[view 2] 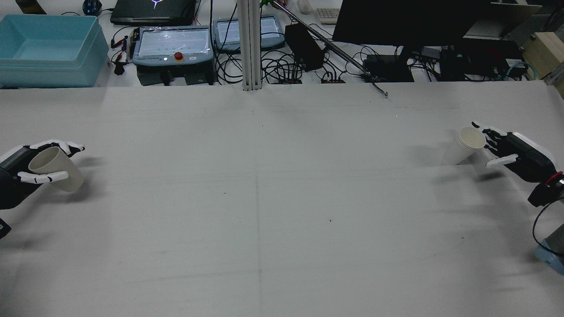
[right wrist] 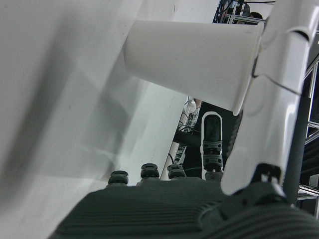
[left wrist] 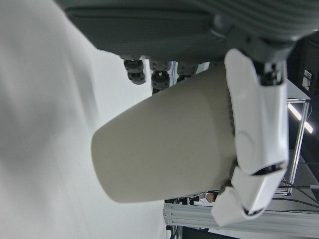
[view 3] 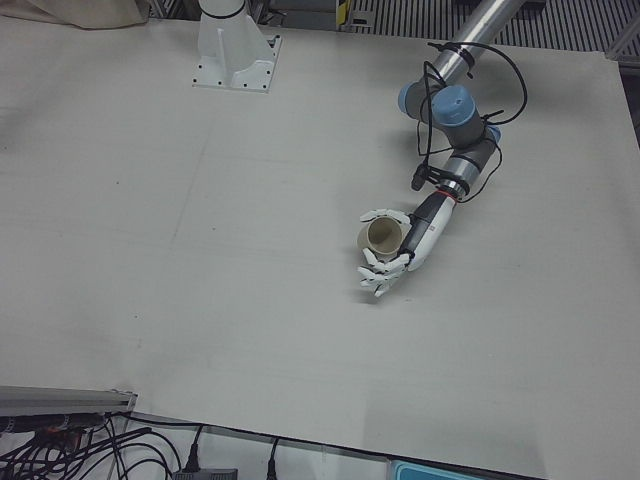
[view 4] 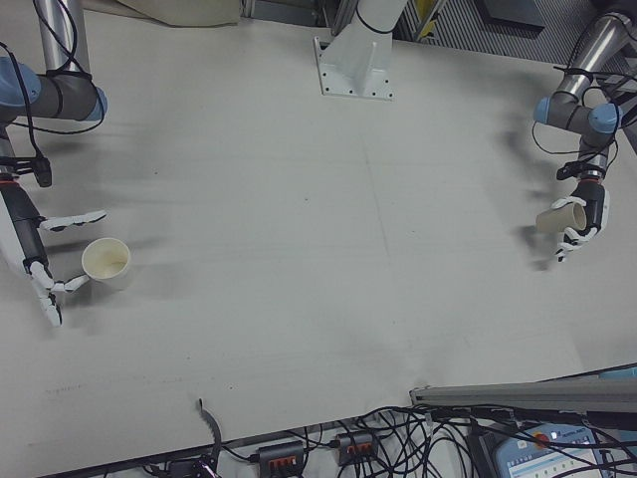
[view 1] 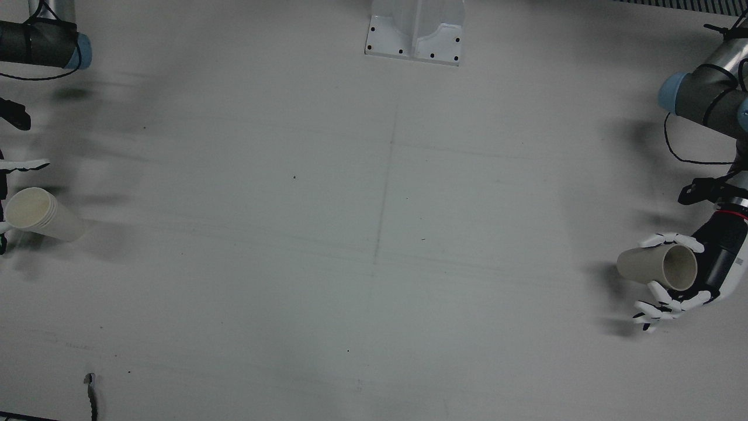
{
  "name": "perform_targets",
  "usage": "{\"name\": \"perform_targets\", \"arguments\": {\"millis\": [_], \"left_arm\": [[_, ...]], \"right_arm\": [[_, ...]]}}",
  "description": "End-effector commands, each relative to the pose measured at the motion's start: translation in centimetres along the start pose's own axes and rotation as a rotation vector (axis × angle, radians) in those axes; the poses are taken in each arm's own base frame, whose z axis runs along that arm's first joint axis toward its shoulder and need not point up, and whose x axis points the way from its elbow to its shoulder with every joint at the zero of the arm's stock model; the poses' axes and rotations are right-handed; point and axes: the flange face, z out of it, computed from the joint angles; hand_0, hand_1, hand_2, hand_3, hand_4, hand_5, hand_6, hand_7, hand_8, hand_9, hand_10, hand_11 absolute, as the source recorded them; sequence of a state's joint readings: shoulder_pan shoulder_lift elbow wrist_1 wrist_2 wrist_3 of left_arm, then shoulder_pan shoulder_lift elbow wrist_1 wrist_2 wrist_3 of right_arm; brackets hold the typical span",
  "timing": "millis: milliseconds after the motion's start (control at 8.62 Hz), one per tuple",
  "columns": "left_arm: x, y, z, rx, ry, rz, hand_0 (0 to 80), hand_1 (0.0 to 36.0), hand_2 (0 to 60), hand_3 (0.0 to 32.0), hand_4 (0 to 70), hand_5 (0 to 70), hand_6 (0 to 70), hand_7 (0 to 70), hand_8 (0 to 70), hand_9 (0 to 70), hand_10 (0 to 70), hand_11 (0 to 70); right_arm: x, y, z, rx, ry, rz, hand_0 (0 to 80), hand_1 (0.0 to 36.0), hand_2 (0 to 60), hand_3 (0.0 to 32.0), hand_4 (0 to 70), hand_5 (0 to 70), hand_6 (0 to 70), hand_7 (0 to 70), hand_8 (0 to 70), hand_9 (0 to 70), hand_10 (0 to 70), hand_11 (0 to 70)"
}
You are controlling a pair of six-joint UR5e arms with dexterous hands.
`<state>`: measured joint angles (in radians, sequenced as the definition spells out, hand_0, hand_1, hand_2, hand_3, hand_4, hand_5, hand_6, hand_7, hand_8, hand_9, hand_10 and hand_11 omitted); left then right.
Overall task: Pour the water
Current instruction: 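Reach the right hand to the other beige cup and wrap fingers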
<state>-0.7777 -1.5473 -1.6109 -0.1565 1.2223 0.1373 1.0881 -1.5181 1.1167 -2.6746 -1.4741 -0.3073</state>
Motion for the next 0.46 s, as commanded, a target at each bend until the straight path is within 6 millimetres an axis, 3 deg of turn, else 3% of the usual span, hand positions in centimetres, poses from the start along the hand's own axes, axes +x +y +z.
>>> {"name": "perform_targets", "arguments": {"millis": [0,348], "left_arm": [[0.09,-0.09,-0.25,0.001,0.001,-0.006,55.7,32.5,60.0,0.0,70.0,70.0,23.9,34.8,19.6,19.5,5.5,9.3],[0.19,-0.31,-0.59,-0.006,0.002,-0.011,55.6,32.1,60.0,0.0,70.0,70.0,23.6,34.3,19.7,19.6,5.5,9.4]], "right_arm": [[0.06,-0.13,-0.05,0.017,0.006,-0.006,54.5,16.5,0.0,32.0,0.0,49.5,0.0,7.9,4.8,2.1,2.4,5.5],[0.42,0.22,0.68,0.057,0.021,-0.033,54.3,16.9,0.0,32.0,0.0,52.1,0.0,11.1,5.1,3.2,2.5,5.6]]}}
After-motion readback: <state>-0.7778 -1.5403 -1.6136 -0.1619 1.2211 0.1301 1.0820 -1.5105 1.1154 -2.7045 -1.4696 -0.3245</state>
